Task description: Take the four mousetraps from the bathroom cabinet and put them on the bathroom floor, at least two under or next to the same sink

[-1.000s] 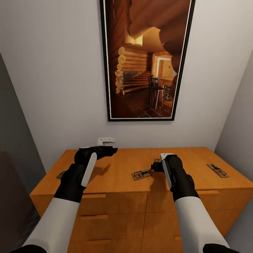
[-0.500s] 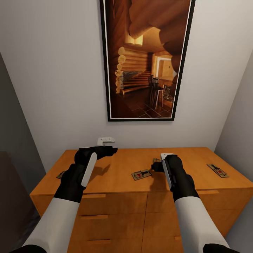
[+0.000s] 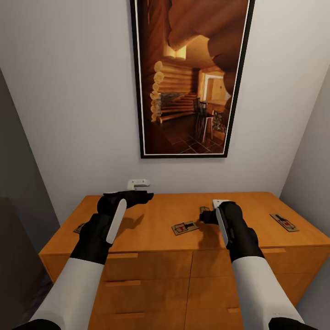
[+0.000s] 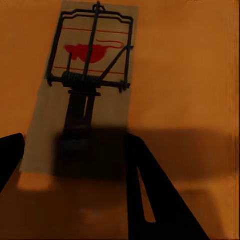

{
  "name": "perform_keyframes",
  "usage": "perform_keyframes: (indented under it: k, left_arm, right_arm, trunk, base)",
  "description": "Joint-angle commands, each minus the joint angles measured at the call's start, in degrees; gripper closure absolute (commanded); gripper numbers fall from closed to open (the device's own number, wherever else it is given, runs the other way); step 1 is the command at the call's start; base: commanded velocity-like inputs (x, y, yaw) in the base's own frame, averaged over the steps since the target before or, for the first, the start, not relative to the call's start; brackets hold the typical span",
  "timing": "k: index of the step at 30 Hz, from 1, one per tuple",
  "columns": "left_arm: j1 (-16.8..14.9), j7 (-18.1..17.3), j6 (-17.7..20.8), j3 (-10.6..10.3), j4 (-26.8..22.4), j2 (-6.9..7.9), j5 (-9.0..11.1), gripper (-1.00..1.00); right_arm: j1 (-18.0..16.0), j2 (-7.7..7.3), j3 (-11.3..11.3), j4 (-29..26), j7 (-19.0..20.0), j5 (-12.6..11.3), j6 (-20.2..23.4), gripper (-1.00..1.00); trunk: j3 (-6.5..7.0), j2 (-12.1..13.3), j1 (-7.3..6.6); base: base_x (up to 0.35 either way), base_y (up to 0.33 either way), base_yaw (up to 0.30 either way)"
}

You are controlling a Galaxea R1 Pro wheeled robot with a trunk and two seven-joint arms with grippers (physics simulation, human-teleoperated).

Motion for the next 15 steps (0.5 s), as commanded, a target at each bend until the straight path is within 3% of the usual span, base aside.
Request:
perform_keyframes:
  k: [1,2,15]
  left_arm:
    - [-0.04,0.36,0.26,-0.01,-0.06,0.00,0.48,-1.00]
    - [-0.04,0.38,0.26,-0.01,-0.06,0.00,0.48,-1.00]
    - [-0.04,0.38,0.26,-0.01,-0.06,0.01,0.48,-1.00]
  right_arm:
    - [-0.02,-0.45,-0.29,1.01,-0.16,2.33,0.17,1.00]
    - [-0.02,-4.77,-1.21,-18.91,0.13,2.32,0.17,1.00]
    - [-0.02,-5.12,-1.25,-21.63,0.13,2.31,0.17,1.00]
  trunk:
    - [-0.08,-0.03,0.00]
    - [-0.08,-0.03,0.00]
    - [-0.08,-0.03,0.00]
  base:
    - [0.000,0.000,0.000]
    - [0.000,0.000,0.000]
    - [0.000,0.000,0.000]
